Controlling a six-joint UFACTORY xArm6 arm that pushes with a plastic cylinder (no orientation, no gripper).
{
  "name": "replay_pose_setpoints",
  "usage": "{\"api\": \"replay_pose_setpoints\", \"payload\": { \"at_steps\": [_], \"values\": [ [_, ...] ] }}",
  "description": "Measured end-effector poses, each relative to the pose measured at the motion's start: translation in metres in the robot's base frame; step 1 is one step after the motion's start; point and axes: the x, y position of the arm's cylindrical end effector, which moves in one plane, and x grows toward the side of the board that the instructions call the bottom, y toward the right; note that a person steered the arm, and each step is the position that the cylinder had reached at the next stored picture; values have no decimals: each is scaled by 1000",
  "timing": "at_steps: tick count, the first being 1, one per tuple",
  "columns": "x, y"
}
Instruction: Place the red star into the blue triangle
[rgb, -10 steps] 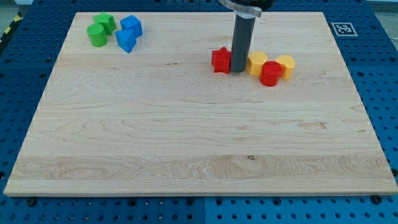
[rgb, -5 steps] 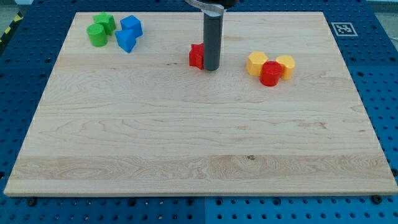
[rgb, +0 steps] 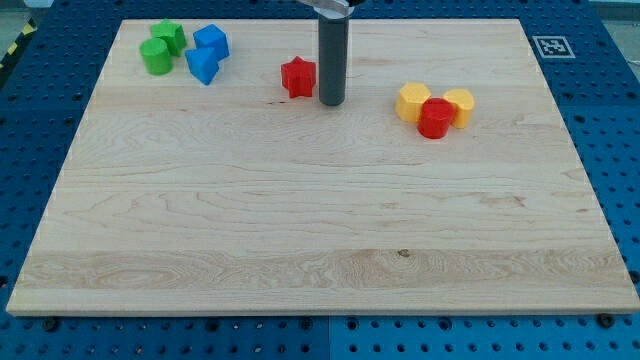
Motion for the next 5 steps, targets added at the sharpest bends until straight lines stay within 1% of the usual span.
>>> {"api": "replay_pose_setpoints", "payload": {
  "at_steps": [1, 2, 3, 4, 5],
  "values": [
    [-30, -49],
    [-36, -96],
    [-37, -115],
    [-37, -109],
    [-13, -95]
  ]
}}
